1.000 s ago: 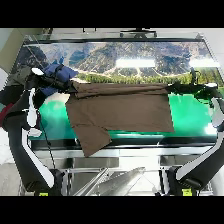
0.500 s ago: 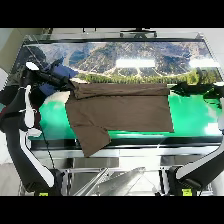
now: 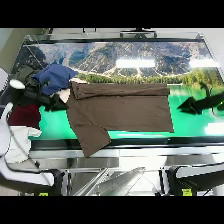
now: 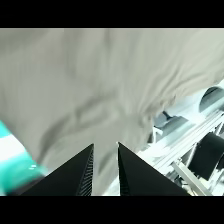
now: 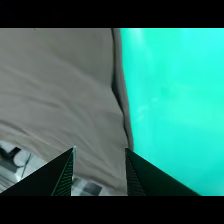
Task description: Fold the shirts.
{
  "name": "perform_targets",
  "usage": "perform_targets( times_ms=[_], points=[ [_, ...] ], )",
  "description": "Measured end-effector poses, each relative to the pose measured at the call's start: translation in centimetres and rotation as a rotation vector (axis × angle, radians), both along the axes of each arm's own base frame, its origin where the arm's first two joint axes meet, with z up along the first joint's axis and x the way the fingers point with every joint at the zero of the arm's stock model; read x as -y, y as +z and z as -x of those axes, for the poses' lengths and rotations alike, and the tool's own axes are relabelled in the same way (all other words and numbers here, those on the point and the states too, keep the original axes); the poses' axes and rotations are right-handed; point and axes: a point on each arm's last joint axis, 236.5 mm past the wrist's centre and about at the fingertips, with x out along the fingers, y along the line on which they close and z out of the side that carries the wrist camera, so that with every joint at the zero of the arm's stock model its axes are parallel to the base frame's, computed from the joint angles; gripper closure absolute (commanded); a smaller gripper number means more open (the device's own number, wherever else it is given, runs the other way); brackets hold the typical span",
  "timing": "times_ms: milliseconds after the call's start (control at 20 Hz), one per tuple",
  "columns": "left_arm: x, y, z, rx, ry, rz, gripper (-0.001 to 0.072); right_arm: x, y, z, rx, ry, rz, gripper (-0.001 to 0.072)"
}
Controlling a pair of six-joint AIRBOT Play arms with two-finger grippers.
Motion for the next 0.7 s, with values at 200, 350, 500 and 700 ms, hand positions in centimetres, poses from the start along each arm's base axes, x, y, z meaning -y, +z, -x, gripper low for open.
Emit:
perform_targets(
  times_ms=[200, 350, 500, 700],
  points=[
    [0.4, -2.3, 6.3, -0.027, 0.113, -0.032, 0.0464, -1.7, -3.7, 4.2, -0.072, -0.027, 0.033, 0.0347],
    [0.7, -3.6, 9.6, -0.039, 0.166, -0.047, 0.0464, -3.3, -4.9, 5.3, -0.071, -0.032, -0.003, 0.0348],
    [0.7, -4.4, 11.0, -0.016, 0.2, -0.073, 0.0464, -4.7, -5.4, 5.1, -0.042, -0.017, -0.034, 0.0348],
    [0.8, -5.8, 12.0, -0.01, 0.23, -0.093, 0.0464, -6.2, -5.7, 4.4, -0.005, 0.012, -0.047, 0.0349]
  ],
)
